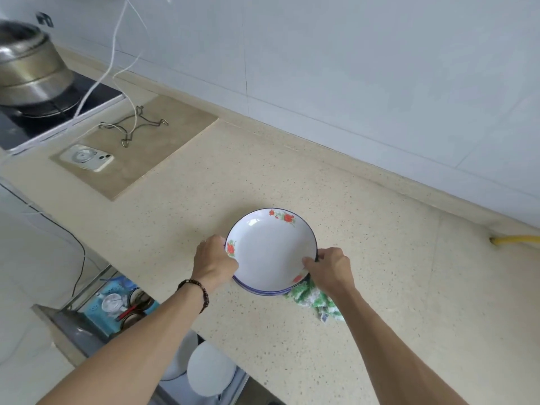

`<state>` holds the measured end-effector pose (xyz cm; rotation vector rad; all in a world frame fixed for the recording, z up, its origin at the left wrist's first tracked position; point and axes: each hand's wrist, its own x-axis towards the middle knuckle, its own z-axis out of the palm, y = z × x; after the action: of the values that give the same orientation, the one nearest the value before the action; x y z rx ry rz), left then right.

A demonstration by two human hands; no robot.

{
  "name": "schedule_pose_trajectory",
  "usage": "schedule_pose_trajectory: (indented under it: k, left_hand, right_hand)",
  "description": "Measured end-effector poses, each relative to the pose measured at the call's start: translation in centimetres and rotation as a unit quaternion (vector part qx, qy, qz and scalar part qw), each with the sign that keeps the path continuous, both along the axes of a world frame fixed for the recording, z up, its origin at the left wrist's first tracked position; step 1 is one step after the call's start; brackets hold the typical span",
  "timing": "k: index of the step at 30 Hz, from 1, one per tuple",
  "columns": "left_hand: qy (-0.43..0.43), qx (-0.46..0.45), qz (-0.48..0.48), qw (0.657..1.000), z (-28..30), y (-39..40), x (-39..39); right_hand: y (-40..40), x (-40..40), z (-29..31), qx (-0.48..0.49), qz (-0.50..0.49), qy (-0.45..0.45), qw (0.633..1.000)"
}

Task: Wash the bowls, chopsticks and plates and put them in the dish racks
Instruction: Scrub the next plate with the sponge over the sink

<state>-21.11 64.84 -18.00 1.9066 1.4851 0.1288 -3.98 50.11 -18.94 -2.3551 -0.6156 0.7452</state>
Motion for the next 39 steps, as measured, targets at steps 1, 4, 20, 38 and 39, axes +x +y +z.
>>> schedule_pose_trajectory:
  k: [1,4,20,38,39]
  left_hand:
    - [-0.007,-0.013,0.009,1.000,0.2,-0.1,-0.1]
    - [-0.038,-0.042,0.014,0.998,0.9,-0.5,-0.5]
    - [-0.289,-0.121,-0.097,0.945,9.3,-7.8,0.0]
    - [-0.232,-0.367,-0.304,0.848,9.1,-46.8,0.9]
    - [-0.218,-0.366,-0.317,0.848,9.1,-49.1,0.6]
  right_hand:
    - [0.0,0.0,0.0,0.004,-0.004,0.005,1.000]
    - [-0.3,-0.1,0.3,0.023,-0.028,0.019,0.999]
    - [-12.4,-5.2,9.6,0.150,-0.226,0.003,0.963]
    - [-51.0,-22.2,9.8,0.123,-0.569,0.009,0.813]
    - [-53.0,-23.3,9.2,0.120,-0.578,0.025,0.807]
